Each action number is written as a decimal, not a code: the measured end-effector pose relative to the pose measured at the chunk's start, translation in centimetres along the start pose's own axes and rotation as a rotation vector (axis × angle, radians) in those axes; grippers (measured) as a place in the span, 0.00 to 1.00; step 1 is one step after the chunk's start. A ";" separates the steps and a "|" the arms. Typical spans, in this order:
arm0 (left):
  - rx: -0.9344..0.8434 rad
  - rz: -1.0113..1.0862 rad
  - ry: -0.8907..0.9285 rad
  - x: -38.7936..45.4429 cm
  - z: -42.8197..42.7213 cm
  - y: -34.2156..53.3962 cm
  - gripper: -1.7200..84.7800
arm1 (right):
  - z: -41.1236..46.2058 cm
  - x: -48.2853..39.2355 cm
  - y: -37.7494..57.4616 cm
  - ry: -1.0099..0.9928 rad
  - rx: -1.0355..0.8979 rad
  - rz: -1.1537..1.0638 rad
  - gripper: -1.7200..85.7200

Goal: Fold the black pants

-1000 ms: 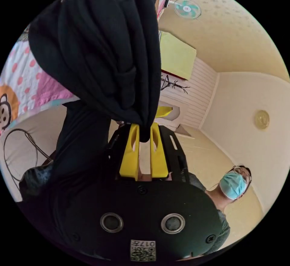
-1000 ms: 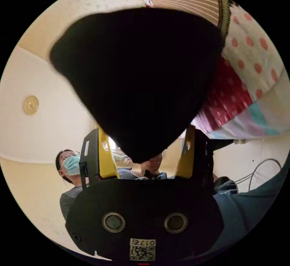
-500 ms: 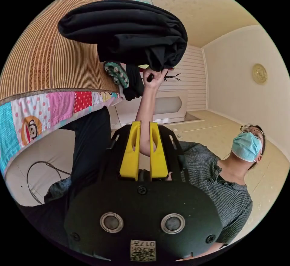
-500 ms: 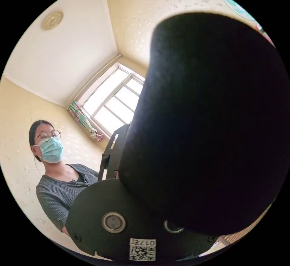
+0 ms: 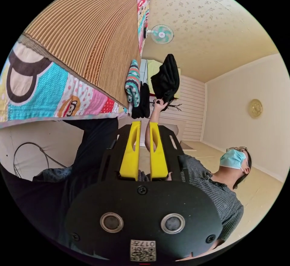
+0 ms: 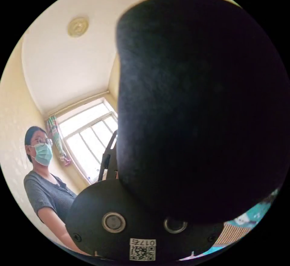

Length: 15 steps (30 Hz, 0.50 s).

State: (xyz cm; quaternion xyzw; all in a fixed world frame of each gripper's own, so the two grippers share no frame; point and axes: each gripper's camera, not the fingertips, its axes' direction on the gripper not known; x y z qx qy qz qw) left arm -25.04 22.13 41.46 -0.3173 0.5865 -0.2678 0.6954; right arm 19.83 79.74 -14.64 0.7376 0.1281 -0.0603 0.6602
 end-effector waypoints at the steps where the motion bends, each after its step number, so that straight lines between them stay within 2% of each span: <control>1: 0.006 -0.016 -0.002 -0.1 -0.2 -0.4 0.08 | -0.7 2.0 1.7 0.065 0.009 0.080 0.15; 3: 0.013 -0.034 0.009 -0.1 -0.5 -0.9 0.08 | -2.9 9.3 9.0 0.225 0.053 0.406 0.14; 4: 0.017 -0.044 0.022 -0.1 -0.6 -1.3 0.08 | -3.4 10.4 10.7 0.144 0.104 0.412 0.13; 5: 0.020 -0.049 0.033 0.1 -0.8 -1.6 0.08 | -3.7 11.7 13.1 -0.056 0.191 0.419 0.12; 6: 0.022 -0.049 0.036 0.2 -0.9 -1.7 0.08 | -3.5 11.7 14.7 -0.077 0.232 0.451 0.12; 9: 0.042 -0.028 0.017 1.3 -1.9 -2.0 0.10 | -3.1 9.0 17.6 0.090 0.260 0.461 0.11; 15: 0.163 0.005 -0.035 3.1 -6.3 -1.8 0.11 | -1.7 5.7 20.9 0.240 0.265 0.477 0.05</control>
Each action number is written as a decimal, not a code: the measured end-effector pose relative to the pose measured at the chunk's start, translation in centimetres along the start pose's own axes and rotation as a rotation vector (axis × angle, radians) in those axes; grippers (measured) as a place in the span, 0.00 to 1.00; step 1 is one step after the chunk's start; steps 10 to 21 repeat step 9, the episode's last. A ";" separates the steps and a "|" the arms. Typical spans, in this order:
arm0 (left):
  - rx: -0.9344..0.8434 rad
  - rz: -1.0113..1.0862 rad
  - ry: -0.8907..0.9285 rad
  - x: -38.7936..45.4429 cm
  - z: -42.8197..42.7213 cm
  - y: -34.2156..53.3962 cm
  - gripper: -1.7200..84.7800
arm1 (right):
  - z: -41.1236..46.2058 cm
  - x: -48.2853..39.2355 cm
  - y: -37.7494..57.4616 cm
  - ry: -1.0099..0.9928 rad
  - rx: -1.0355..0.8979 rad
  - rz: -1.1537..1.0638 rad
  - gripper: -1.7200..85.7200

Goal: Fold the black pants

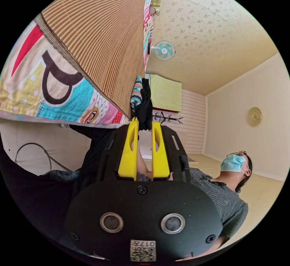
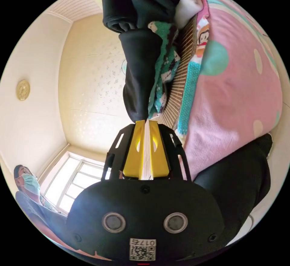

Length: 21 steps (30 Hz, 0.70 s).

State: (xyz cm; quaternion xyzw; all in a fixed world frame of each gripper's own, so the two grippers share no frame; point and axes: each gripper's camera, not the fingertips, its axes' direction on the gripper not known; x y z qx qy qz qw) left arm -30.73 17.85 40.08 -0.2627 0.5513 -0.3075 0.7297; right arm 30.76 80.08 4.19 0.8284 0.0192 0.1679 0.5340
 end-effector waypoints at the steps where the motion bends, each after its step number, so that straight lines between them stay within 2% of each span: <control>1: 0.030 0.030 -0.039 0.8 -1.5 -0.2 0.11 | 0.2 -0.3 0.2 0.008 -0.008 -0.003 0.04; 3: 0.100 0.109 -0.160 2.8 -5.0 -0.7 0.11 | 1.9 -1.5 0.6 0.059 -0.074 0.002 0.03; 5: 0.264 0.194 -0.432 6.7 -11.3 -1.4 0.12 | 3.4 -2.8 0.6 0.079 -0.129 -0.020 0.03; 6: 0.315 0.208 -0.505 7.9 -13.2 -1.6 0.13 | 4.5 -3.9 0.6 0.079 -0.165 -0.056 0.03; 8: 0.534 0.265 -0.782 13.5 -20.7 -2.2 0.18 | 6.3 -5.7 0.6 0.094 -0.230 -0.110 0.03; 9: 0.594 0.275 -0.854 14.9 -22.5 -2.3 0.18 | 7.6 -6.8 0.8 0.116 -0.279 -0.135 0.03; 21: 0.594 0.275 -0.854 14.9 -22.5 -2.3 0.18 | 7.6 -6.8 0.8 0.116 -0.279 -0.135 0.03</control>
